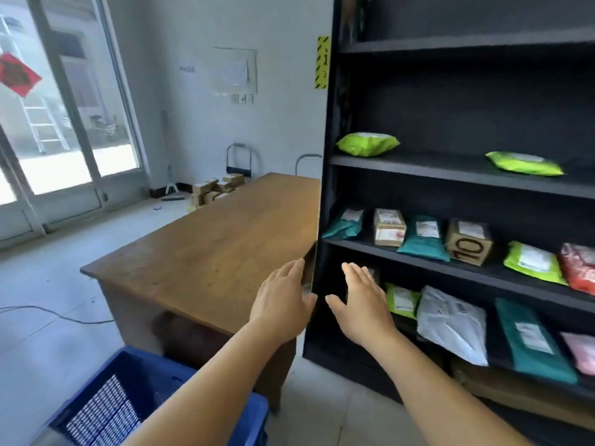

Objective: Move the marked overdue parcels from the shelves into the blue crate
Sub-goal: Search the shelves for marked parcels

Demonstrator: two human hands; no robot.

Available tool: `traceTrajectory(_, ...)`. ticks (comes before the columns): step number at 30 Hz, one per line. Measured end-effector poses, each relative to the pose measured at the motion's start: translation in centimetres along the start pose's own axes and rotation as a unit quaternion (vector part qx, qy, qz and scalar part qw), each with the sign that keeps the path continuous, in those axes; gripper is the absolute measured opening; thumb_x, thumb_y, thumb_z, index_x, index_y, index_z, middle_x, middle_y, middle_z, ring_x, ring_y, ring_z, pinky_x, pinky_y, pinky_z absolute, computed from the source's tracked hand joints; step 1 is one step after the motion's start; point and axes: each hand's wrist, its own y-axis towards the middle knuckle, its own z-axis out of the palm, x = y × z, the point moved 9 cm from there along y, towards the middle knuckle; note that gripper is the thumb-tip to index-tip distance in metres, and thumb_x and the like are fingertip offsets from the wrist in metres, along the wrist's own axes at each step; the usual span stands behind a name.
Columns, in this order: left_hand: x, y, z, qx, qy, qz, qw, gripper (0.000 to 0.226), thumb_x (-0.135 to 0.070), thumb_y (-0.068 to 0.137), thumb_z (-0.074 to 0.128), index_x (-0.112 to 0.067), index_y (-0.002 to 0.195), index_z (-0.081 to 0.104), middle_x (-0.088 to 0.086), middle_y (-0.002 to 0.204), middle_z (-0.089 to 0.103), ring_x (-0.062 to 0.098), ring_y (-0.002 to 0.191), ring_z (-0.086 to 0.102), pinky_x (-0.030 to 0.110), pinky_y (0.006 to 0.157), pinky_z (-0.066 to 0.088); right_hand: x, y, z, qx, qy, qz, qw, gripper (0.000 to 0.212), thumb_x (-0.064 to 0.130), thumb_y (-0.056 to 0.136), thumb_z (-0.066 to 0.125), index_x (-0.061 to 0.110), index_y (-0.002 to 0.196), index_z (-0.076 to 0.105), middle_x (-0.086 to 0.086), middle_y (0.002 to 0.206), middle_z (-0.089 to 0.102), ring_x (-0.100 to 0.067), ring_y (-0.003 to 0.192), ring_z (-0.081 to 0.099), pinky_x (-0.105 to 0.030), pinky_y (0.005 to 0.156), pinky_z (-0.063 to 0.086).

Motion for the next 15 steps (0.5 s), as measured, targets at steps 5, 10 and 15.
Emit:
traceTrajectory(5,-12.1,2.4,4.7,0.019,-0.015,0.068,0.997,0.07,-0.034,0.094,0.054,-0.019,0.151,0.018,-0.002,0.157,0.024,0.016,0.144,0.021,0.033,0.117,0.022,-10.3,-1.3,-9.0,-0.057,-0.019,0.063,0.996,0.07,0.039,0.097,0.047,0.019,0.153,0.011,0.003,0.161,0.008,-0.015,0.149,0.0,-0.037,0.121,0.008)
traceTrajectory(10,-25.4,3.4,9.8,0.036,-0.027,0.143,0.989,0.07,-0.034,0.094,0.054,-0.018,0.151,0.018,-0.002,0.156,0.025,0.016,0.144,0.021,0.031,0.117,0.021,-20.9,-3.5,-17.9,-0.097,-0.035,0.114,0.988,0.069,0.039,0.097,0.047,0.018,0.153,0.013,0.003,0.161,0.009,-0.015,0.149,0.001,-0.038,0.12,0.008)
traceTrajectory(15,-36.9,4.0,14.5,0.052,-0.03,0.203,0.977,0.069,-0.034,0.094,0.053,-0.016,0.151,0.019,-0.001,0.156,0.025,0.016,0.143,0.022,0.032,0.116,0.023,-29.9,-5.8,-26.4,-0.141,-0.058,0.15,0.977,0.07,0.04,0.096,0.048,0.017,0.153,0.014,0.001,0.161,0.011,-0.015,0.148,0.005,-0.037,0.12,0.01)
